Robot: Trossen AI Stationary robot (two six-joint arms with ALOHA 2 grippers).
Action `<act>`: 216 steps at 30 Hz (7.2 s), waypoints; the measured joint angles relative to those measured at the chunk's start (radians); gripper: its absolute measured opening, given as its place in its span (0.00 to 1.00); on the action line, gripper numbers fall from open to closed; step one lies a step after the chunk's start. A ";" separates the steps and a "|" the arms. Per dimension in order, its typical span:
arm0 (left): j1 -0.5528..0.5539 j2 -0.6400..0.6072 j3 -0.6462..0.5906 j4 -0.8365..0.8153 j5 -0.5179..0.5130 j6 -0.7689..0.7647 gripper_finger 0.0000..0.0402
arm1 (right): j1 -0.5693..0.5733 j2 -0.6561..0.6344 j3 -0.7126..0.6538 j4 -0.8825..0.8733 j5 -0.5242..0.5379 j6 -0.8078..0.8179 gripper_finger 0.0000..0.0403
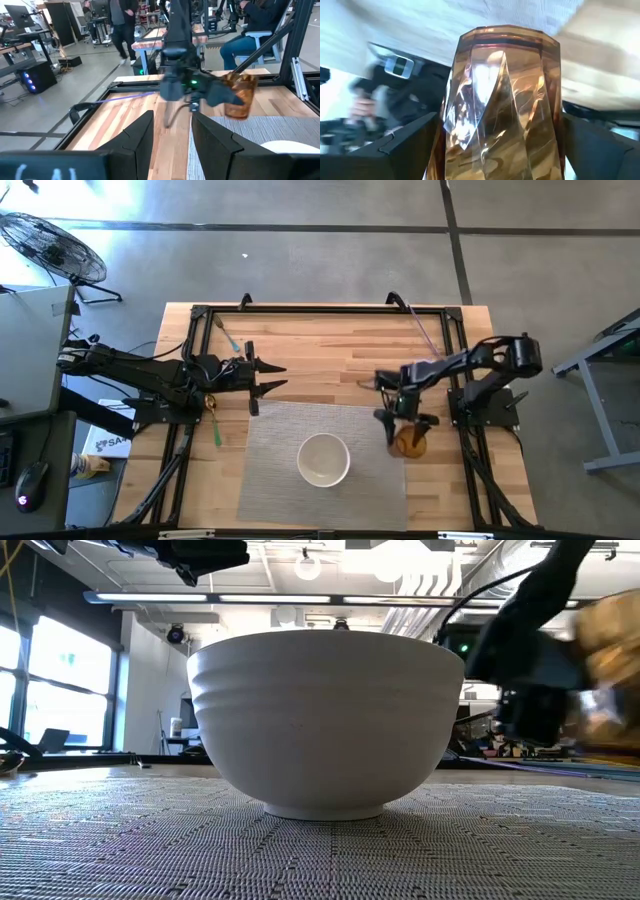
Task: Pick & Place Utensil
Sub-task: Put the brown cup to the top right on the gray mat
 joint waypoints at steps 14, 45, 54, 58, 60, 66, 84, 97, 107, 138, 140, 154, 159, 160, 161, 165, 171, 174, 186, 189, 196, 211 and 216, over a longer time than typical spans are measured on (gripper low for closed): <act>0.000 0.000 0.000 -0.042 -0.004 0.031 0.33 | -0.318 0.000 0.000 -0.094 0.086 0.009 0.93; 0.000 -0.008 0.000 -0.077 -0.003 0.075 0.33 | -0.400 0.000 0.000 -0.063 0.181 -0.113 0.99; 0.000 -0.008 0.000 -0.077 -0.003 0.080 0.33 | -0.336 0.000 0.000 -0.061 0.156 -0.053 0.99; 0.000 -0.008 0.000 -0.077 -0.003 0.080 0.33 | -0.293 0.000 0.000 -0.033 0.124 -0.006 0.99; 0.000 -0.008 0.000 -0.077 -0.003 0.081 0.33 | -0.280 0.000 0.000 -0.005 0.100 0.017 0.99; 0.000 -0.008 0.000 -0.077 -0.003 0.082 0.33 | -0.277 0.000 0.000 0.032 0.096 0.037 0.99; 0.000 -0.008 0.000 -0.082 -0.012 0.082 0.33 | -0.277 0.001 0.000 0.032 0.083 0.074 0.94; 0.000 -0.008 0.000 -0.096 -0.053 0.081 0.33 | -0.204 0.001 -0.014 0.067 0.038 0.197 0.95; 0.000 -0.008 0.000 -0.095 -0.055 0.081 0.33 | -0.179 0.001 -0.080 0.291 0.042 0.323 0.95; 0.000 -0.008 0.000 -0.096 -0.055 0.081 0.33 | -0.235 0.000 -0.100 0.323 0.220 0.261 0.99; 0.000 -0.008 0.000 -0.096 -0.055 0.081 0.33 | -0.240 0.000 -0.100 0.322 0.233 0.253 0.99; 0.000 -0.008 0.000 -0.096 -0.052 0.081 0.33 | -0.273 0.000 -0.098 0.317 0.318 0.130 0.99; 0.000 -0.008 0.000 -0.095 -0.052 0.081 0.33 | -0.272 -0.007 -0.097 0.315 0.323 0.076 0.99; -0.001 -0.008 0.000 -0.095 -0.052 0.081 0.33 | -0.272 -0.013 -0.097 0.315 0.334 0.070 0.99; -0.001 -0.008 0.000 -0.095 -0.052 0.081 0.33 | -0.272 -0.019 -0.097 0.316 0.345 0.066 0.99; -0.001 -0.008 0.000 -0.094 -0.053 0.081 0.33 | -0.281 -0.051 -0.097 0.288 0.387 0.049 0.99; -0.001 -0.008 0.000 -0.094 -0.053 0.081 0.33 | -0.284 -0.062 -0.096 0.256 0.413 0.030 0.99; 0.000 -0.008 0.000 -0.094 -0.053 0.081 0.33 | -0.275 -0.063 -0.095 0.248 0.431 0.029 0.99; -0.001 -0.008 0.000 -0.094 -0.056 0.081 0.33 | -0.252 -0.113 -0.098 0.243 0.499 0.074 0.89; -0.001 -0.008 0.000 -0.093 -0.056 0.081 0.33 | -0.253 -0.126 -0.099 0.245 0.530 0.074 0.83; 0.000 -0.008 0.000 -0.090 -0.055 0.081 0.33 | -0.252 -0.126 -0.099 0.245 0.551 0.075 0.75; -0.001 -0.008 0.000 -0.088 -0.055 0.081 0.33 | -0.253 -0.177 -0.098 0.288 0.663 0.044 0.50; -0.001 -0.008 0.000 -0.087 -0.055 0.081 0.33 | -0.252 -0.220 -0.097 0.201 0.698 0.031 0.44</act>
